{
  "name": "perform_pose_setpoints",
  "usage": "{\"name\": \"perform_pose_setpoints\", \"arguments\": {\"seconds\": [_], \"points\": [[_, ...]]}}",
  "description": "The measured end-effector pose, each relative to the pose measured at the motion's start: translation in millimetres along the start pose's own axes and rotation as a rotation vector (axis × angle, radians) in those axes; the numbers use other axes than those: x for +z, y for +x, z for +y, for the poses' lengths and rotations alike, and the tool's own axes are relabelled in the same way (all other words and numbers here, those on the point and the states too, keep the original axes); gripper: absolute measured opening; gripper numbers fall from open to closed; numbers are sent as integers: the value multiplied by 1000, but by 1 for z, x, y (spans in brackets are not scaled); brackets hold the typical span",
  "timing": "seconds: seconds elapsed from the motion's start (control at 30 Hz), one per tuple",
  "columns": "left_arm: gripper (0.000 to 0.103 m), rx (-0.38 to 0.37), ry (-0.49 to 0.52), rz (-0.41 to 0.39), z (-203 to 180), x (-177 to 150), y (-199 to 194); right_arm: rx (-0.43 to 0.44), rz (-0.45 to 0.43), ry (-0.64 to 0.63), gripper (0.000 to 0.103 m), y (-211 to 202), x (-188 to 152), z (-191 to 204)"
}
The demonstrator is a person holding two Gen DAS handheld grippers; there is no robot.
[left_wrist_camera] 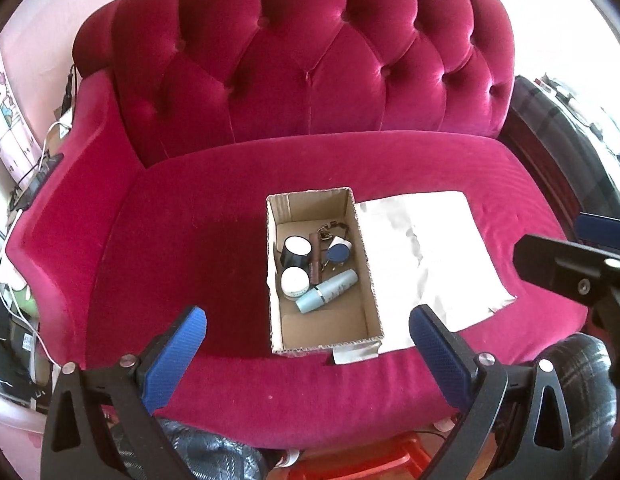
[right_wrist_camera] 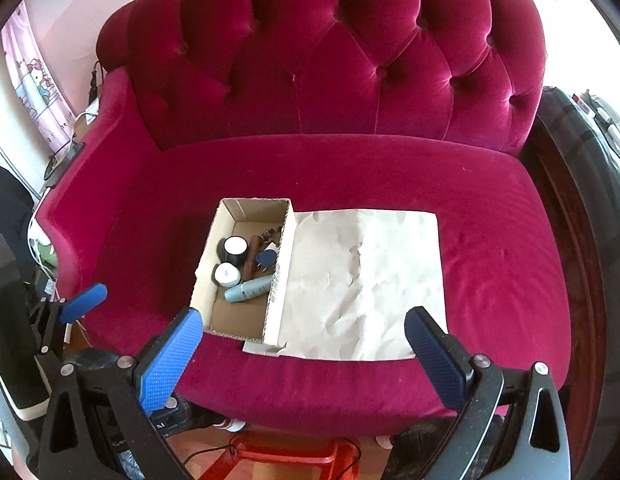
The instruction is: Organize rigid objects
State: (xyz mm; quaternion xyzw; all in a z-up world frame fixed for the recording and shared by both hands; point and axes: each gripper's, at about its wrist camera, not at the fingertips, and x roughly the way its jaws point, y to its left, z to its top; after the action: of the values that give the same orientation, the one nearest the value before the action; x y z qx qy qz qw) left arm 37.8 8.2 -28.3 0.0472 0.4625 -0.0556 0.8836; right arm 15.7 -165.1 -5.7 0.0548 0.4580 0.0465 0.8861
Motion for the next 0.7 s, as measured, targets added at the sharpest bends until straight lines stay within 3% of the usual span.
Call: {"name": "perform_pose_setpoints", "arguments": {"seconds": [0.7], "points": [[103,-15,40,-37,-23,-21,-49,13,-10,-1,103,-30,-45,1]]}}
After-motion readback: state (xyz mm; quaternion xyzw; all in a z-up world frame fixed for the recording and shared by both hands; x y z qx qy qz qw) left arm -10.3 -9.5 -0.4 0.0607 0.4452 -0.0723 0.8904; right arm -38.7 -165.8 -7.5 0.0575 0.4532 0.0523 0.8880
